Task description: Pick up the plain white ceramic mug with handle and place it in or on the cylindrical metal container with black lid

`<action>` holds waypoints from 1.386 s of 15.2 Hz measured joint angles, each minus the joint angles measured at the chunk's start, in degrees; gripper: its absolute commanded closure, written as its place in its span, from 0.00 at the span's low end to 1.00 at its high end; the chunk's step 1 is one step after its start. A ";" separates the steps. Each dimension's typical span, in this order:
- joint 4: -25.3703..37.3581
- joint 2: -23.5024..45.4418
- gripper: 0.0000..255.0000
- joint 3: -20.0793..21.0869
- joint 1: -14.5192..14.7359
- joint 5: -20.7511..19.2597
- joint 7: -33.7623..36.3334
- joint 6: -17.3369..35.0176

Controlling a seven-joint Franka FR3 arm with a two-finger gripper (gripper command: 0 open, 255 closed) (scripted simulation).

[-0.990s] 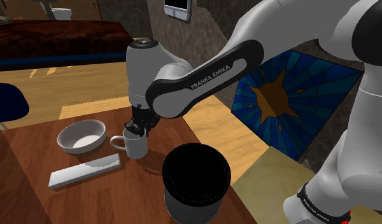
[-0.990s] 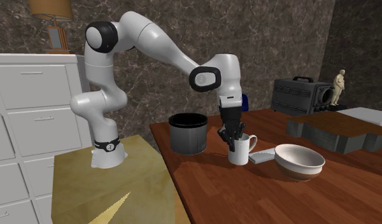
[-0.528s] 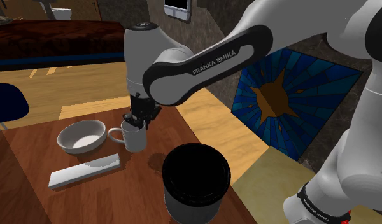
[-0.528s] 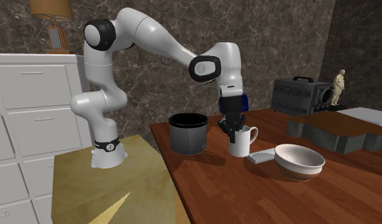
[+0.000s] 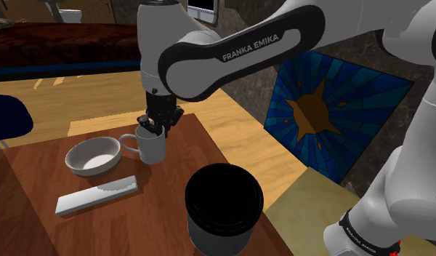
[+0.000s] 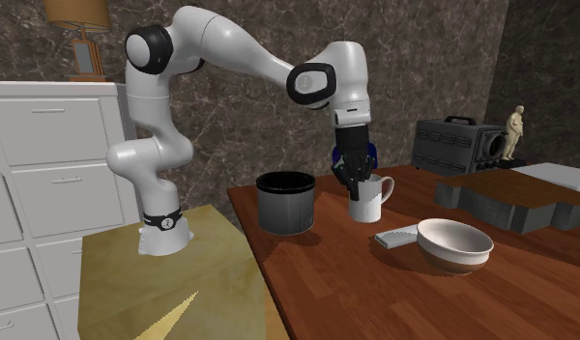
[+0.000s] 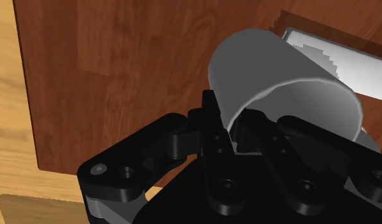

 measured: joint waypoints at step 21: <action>13.49 -2.11 1.00 0.69 0.25 2.09 -2.18 -15.24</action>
